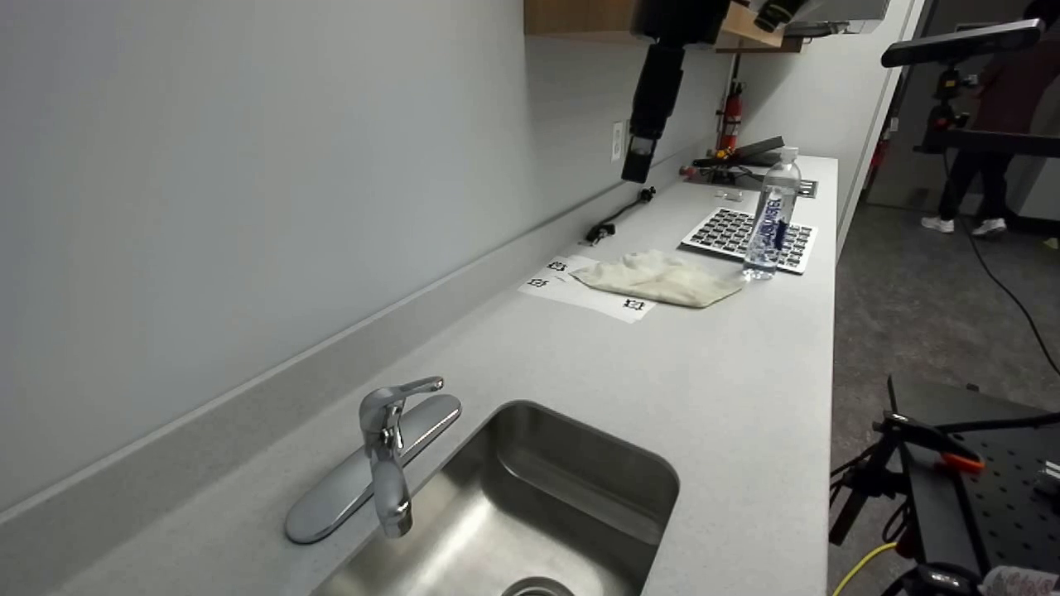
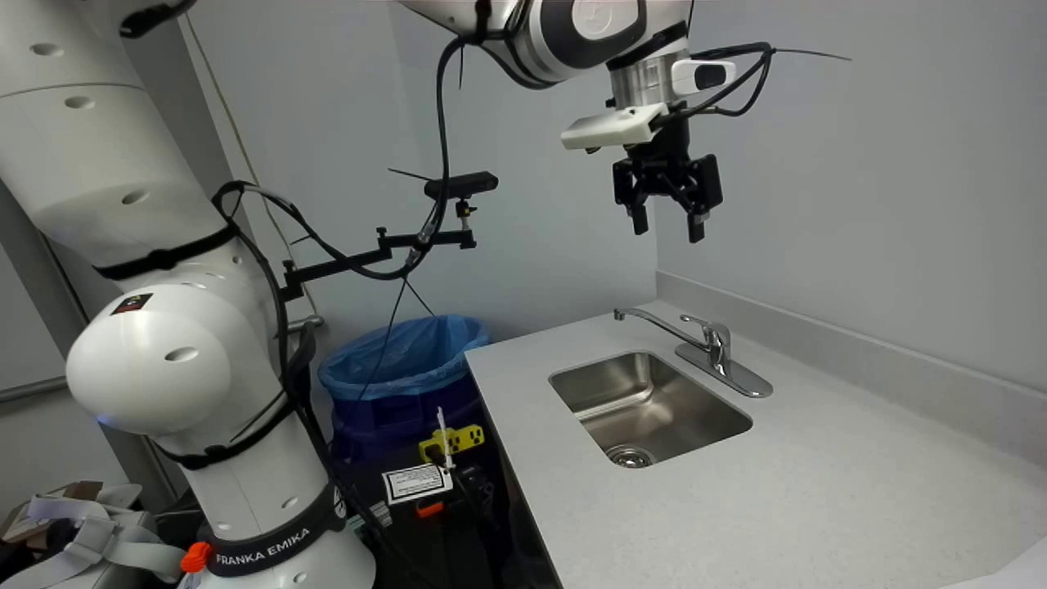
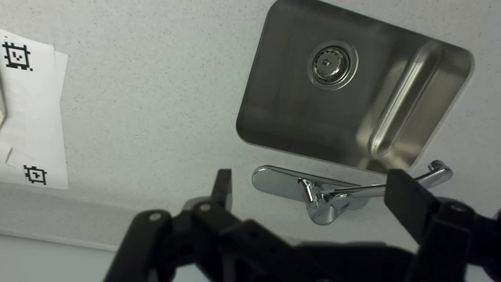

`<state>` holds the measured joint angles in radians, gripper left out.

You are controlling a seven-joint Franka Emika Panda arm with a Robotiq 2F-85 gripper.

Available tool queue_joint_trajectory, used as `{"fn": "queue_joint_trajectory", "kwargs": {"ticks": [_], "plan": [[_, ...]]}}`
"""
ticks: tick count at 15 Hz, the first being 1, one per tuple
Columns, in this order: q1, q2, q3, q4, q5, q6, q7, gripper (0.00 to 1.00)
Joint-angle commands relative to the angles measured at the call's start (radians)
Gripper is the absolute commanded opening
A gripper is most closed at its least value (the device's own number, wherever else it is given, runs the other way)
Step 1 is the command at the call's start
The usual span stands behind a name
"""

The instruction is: Push the faucet to the right

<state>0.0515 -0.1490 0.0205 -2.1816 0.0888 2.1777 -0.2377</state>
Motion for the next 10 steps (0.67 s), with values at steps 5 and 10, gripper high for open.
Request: {"fn": "queue_joint_trajectory", "kwargs": {"ticks": [5,10], "plan": [[0.055,0.081,0.069,0.007,0.013,0.068,0.039,1.0],[0.086,0.163,0.117,0.018,0.02,0.208,0.165,1.0]]}}
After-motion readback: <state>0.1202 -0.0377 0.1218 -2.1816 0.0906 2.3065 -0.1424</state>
